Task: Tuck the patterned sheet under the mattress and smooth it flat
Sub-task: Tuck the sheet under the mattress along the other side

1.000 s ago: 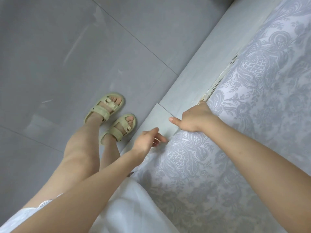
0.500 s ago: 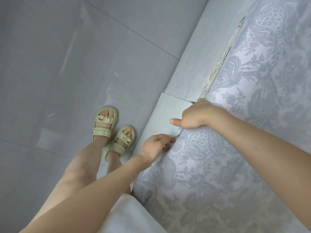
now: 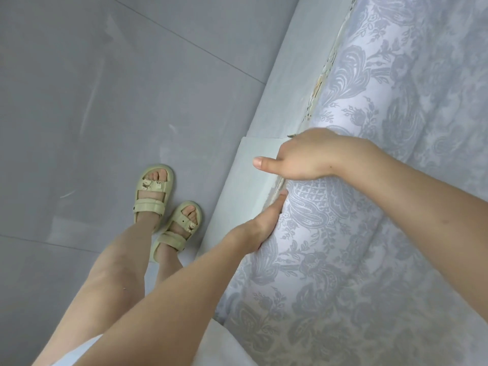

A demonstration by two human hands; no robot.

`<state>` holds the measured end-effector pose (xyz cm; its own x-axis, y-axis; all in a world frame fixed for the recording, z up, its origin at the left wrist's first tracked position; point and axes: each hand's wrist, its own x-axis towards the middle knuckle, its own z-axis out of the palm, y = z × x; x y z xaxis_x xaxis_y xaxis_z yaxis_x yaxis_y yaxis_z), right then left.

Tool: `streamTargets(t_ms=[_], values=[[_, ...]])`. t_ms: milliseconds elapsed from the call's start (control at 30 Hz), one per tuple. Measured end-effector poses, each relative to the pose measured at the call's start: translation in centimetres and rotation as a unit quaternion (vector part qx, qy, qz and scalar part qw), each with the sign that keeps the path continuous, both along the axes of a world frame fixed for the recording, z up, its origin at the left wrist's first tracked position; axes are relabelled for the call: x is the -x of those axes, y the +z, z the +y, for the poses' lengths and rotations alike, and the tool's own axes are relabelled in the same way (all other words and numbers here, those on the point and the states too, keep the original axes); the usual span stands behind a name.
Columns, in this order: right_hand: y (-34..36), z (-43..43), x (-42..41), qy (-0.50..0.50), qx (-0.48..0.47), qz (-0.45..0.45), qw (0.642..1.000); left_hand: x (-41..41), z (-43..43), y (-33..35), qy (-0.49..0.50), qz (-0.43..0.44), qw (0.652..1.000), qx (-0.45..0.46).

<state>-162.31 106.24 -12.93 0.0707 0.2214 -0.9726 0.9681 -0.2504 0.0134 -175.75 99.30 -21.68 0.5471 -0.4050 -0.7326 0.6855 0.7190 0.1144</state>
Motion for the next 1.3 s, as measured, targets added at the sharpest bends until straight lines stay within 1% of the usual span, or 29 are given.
streamTargets(t_ms=[67, 133, 167, 200, 300, 333, 367, 400, 500, 567, 633, 733, 767, 800, 833, 867, 900, 933, 1033, 1100, 1167, 1233, 1267, 1300], values=[[0.2, -0.5, -0.1, 0.036, -0.035, -0.018, 0.999, -0.1, 0.6, -0.6, 0.02, 0.015, 0.998, 0.056], [-0.1, -1.1, -0.1, 0.072, -0.028, -0.032, 0.997, 0.7, 1.6, -1.1, 0.032, 0.037, 0.998, 0.048], [-0.6, -1.2, 0.0, 0.082, -0.023, -0.038, 0.996, 1.2, 2.0, -1.4, 0.033, 0.055, 0.998, 0.025], [-1.1, -1.3, 0.1, 0.091, -0.021, -0.041, 0.995, 1.8, 2.2, -1.5, 0.034, 0.075, 0.996, -0.02], [-2.5, -1.3, 0.9, 0.12, -0.014, -0.047, 0.992, 2.8, 1.5, -1.0, 0.014, 0.089, 0.975, -0.203], [-2.7, -1.2, 1.0, 0.127, -0.011, -0.05, 0.991, 3.0, 1.1, -0.7, 0.009, 0.087, 0.969, -0.233], [-2.5, -1.3, 1.0, 0.133, -0.007, -0.05, 0.99, 2.9, 0.9, -0.5, 0.012, 0.088, 0.968, -0.233], [-2.1, -1.5, 0.9, 0.136, -0.003, -0.05, 0.989, 2.7, 0.7, -0.4, 0.015, 0.088, 0.975, -0.202], [-0.7, -2.3, 0.4, 0.154, -0.02, -0.047, 0.987, 1.6, -0.1, -0.1, 0.016, 0.055, 0.997, -0.06], [-0.5, -2.8, 0.3, 0.167, -0.03, -0.047, 0.984, 0.7, -1.3, -0.6, 0.007, 0.034, 0.999, -0.026], [-1.3, -3.0, 0.5, 0.17, -0.022, -0.052, 0.984, 0.3, -2.0, -1.4, 0.02, 0.026, 0.999, 0.004], [-3.0, -2.5, 0.9, 0.161, -0.007, -0.062, 0.985, 0.7, -0.3, -1.4, 0.035, 0.026, 0.999, 0.009], [-3.4, -2.5, 0.9, 0.161, -0.003, -0.064, 0.985, 1.1, 0.5, -0.9, 0.048, 0.039, 0.998, -0.007], [-3.7, -2.6, 0.9, 0.162, -0.002, -0.065, 0.985, 1.8, 1.0, -0.7, 0.073, 0.066, 0.994, -0.049], [-3.9, -2.6, 0.9, 0.163, -0.002, -0.067, 0.984, 2.7, 1.3, -0.4, 0.113, 0.097, 0.983, -0.112], [-4.1, -2.6, 0.9, 0.162, -0.001, -0.07, 0.984, 4.0, 1.2, -0.4, 0.144, 0.126, 0.964, -0.186], [-4.3, -2.5, 1.0, 0.159, 0.001, -0.071, 0.985, 5.3, 0.9, -0.2, 0.146, 0.138, 0.949, -0.242], [-4.3, -2.5, 1.1, 0.157, 0.002, -0.07, 0.985, 6.7, 0.3, 0.2, 0.12, 0.127, 0.948, -0.265], [-4.2, -2.6, 1.5, 0.144, -0.018, -0.071, 0.987, 9.0, -2.2, 1.5, 0.017, 0.089, 0.966, -0.241], [-3.8, -2.8, 1.6, 0.12, -0.057, -0.074, 0.988, 8.3, -2.8, 1.9, -0.041, 0.081, 0.96, -0.264], [-3.2, -3.1, 2.2, 0.088, -0.106, -0.066, 0.988, 7.2, -3.0, 2.2, -0.083, 0.073, 0.965, -0.24], [-2.4, -3.5, 3.4, 0.059, -0.14, -0.056, 0.987, 6.5, -3.6, 2.0, -0.029, 0.083, 0.99, -0.107], [-2.0, -3.9, 4.2, 0.042, -0.155, -0.051, 0.986, 6.5, -3.8, 1.8, -0.008, 0.093, 0.994, -0.053], [-1.7, -4.2, 5.1, 0.023, -0.165, -0.043, 0.985, 6.6, -3.9, 1.3, 0.003, 0.093, 0.995, -0.028]])
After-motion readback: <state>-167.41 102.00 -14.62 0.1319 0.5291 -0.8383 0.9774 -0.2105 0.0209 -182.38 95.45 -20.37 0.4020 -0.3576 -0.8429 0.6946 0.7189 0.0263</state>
